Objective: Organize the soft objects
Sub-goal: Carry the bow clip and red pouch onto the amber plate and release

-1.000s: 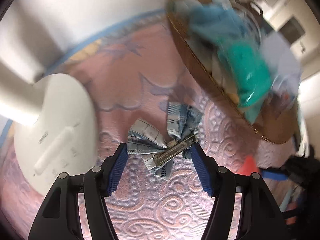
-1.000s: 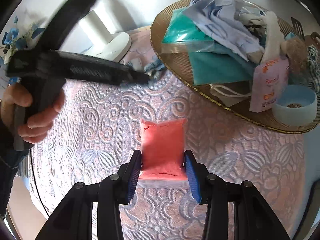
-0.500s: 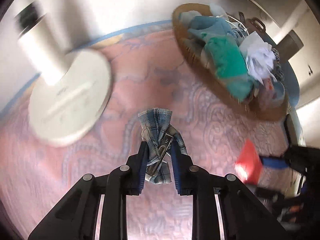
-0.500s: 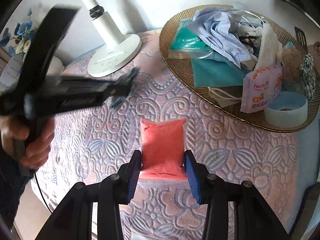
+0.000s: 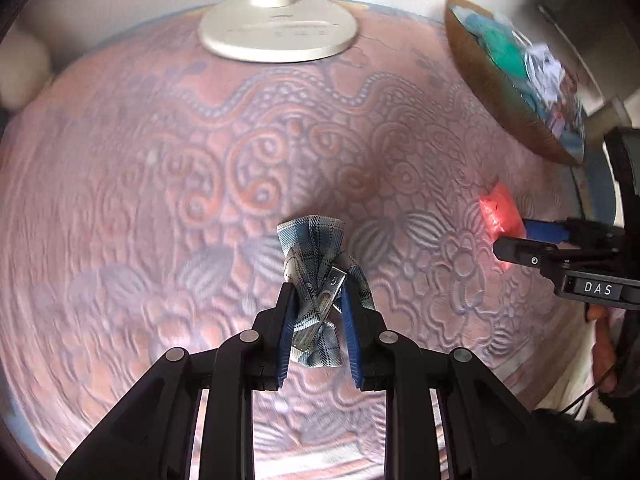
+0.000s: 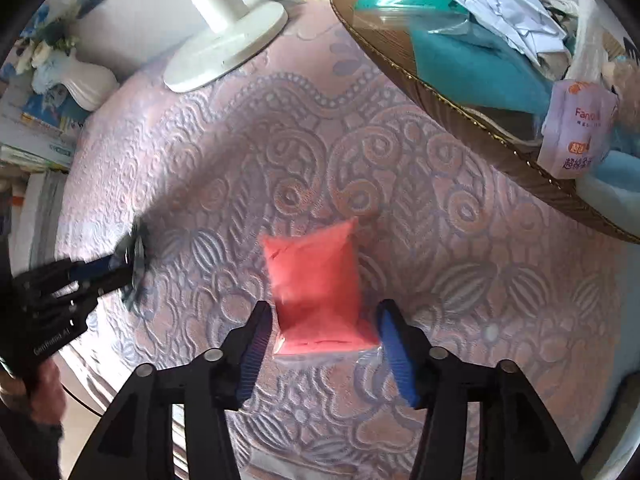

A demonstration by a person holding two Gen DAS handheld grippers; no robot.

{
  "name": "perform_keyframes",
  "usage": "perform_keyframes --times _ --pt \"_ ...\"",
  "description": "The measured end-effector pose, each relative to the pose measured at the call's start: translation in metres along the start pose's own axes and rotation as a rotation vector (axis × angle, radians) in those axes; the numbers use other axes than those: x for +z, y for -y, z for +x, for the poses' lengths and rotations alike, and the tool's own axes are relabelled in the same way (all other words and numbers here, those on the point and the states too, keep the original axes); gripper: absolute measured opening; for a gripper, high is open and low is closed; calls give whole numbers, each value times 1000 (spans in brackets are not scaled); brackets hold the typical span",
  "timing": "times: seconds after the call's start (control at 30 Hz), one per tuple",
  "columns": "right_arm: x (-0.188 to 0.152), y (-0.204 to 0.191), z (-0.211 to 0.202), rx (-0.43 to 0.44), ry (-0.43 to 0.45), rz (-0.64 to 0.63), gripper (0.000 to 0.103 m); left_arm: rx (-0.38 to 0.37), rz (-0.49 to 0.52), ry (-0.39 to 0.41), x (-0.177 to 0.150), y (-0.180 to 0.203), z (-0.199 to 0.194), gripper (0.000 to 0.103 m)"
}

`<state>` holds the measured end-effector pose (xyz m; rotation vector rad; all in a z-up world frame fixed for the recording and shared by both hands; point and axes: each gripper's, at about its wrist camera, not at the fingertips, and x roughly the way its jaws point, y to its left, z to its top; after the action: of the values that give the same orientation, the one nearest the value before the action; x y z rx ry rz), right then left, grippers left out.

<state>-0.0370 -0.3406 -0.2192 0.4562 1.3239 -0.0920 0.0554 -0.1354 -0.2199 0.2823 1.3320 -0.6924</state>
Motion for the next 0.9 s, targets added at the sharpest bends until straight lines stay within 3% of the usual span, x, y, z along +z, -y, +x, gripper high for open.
perform_keyframes --times 0.27,0.37,0.53,0.7,0.77,0.9 --pt "-9 -25 4 -144 -6 -89 58 45 -38 42 -25 -14 -20 20" --pt "-10 -39 6 -174 17 -99 51 55 -41 60 -24 -6 -21 20" --pt "-20 -49 -20 -85 54 -127 47 54 -34 93 -26 1 -36 20" --pt "-21 -53 -70 -21 138 -121 46 51 16 149 -4 26 -62 20" --pt "-16 -48 -93 -8 177 -107 35 45 42 183 5 37 -75 20" --pt "-5 -32 -141 -1 268 -76 33 46 105 245 28 63 -99 20"
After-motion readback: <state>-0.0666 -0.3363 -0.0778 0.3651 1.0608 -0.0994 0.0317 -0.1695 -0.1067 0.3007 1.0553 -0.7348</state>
